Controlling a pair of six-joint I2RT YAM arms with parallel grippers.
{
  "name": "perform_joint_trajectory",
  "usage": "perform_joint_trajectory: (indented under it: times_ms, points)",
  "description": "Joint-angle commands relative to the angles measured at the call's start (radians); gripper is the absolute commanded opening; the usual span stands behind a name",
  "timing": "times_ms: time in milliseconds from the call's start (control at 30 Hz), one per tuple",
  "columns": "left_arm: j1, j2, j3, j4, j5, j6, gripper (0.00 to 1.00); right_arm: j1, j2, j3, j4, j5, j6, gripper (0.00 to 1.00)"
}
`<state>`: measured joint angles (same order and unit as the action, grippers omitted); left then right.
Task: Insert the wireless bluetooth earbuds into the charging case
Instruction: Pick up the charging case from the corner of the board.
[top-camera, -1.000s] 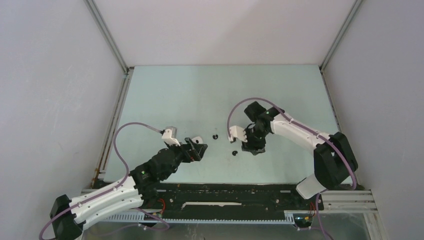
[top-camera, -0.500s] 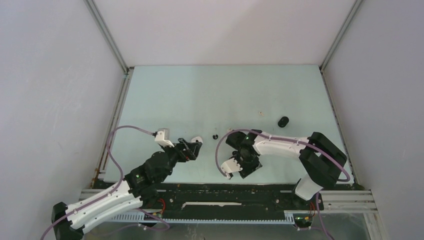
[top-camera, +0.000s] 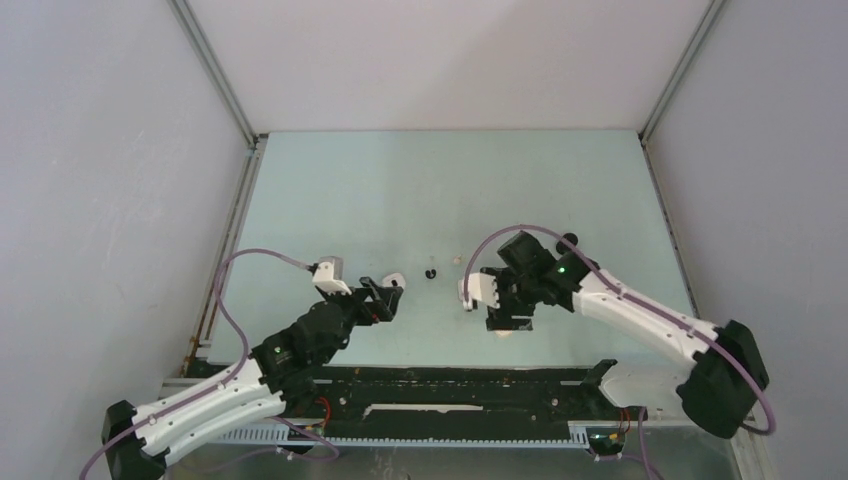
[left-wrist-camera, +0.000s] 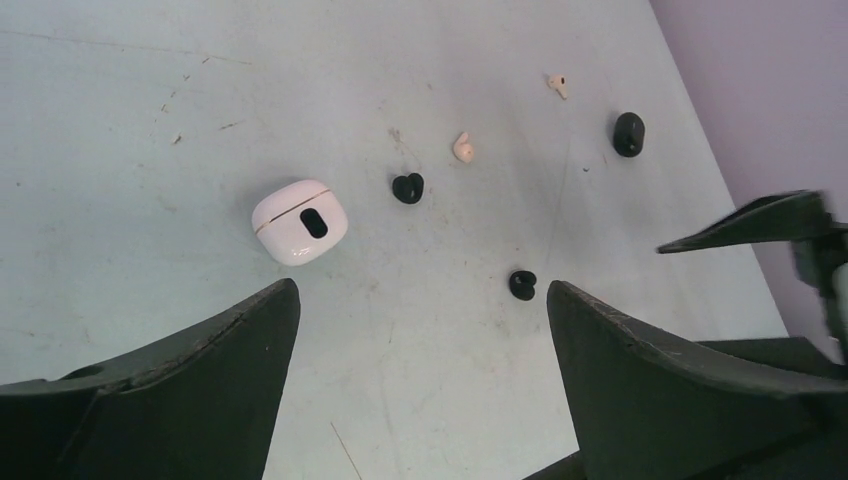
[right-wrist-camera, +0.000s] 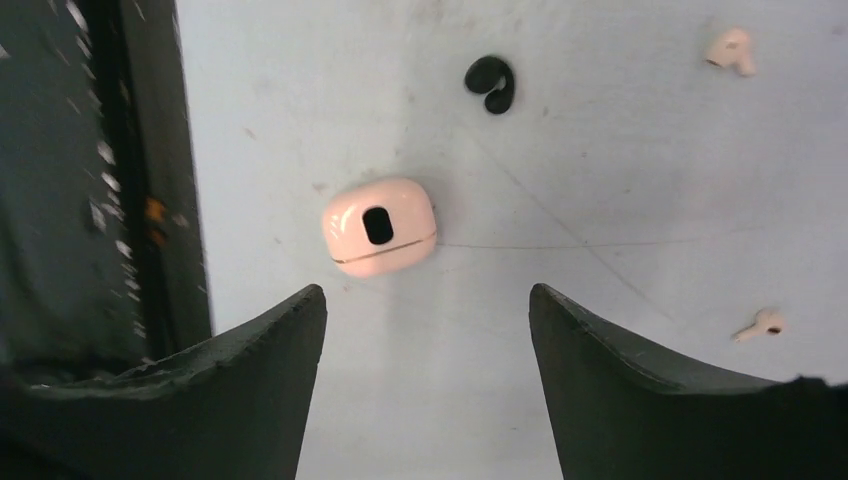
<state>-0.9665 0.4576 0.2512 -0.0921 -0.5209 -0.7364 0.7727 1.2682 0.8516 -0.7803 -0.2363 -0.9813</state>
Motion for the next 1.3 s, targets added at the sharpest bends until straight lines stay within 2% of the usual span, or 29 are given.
perform_joint_trajectory:
  times_ms: [0,33,100,233,300,433,633,1000,1167,1267]
  points:
    - [-0.006,0.05,0.045,-0.037,-0.059,-0.111,1.0,-0.04,-0.097,-0.004,0.065,-0.164,0.503,0.75]
    - [-0.004,0.073,0.046,-0.071,-0.075,-0.19,1.0,-0.042,-0.101,-0.015,0.085,-0.163,0.584,0.74]
    - [0.003,0.122,0.044,-0.078,-0.078,-0.234,1.0,-0.069,-0.104,-0.033,0.104,-0.164,0.645,0.73]
    - [0.003,0.201,0.074,-0.057,-0.079,-0.177,0.96,-0.156,-0.032,-0.029,0.114,-0.159,0.704,0.68]
    - [0.003,0.224,0.094,-0.048,-0.053,-0.14,0.92,-0.151,0.027,-0.018,0.11,-0.149,0.726,0.64]
    - [0.003,0.233,0.087,-0.013,-0.009,-0.148,0.9,-0.143,0.118,-0.005,0.143,-0.121,0.77,0.65]
    - [0.002,0.235,0.073,0.011,-0.012,-0.175,0.89,-0.117,0.227,0.006,0.161,-0.051,0.771,0.68]
    - [0.002,0.314,0.146,0.031,0.003,-0.119,0.89,-0.077,0.289,0.006,0.171,0.079,0.731,0.72]
    - [0.002,0.347,0.166,0.041,0.025,-0.092,0.89,-0.125,0.273,0.006,0.158,0.142,0.709,0.7]
    - [0.002,0.344,0.153,0.066,0.033,-0.078,0.89,-0.154,0.257,0.005,0.137,0.11,0.668,0.66]
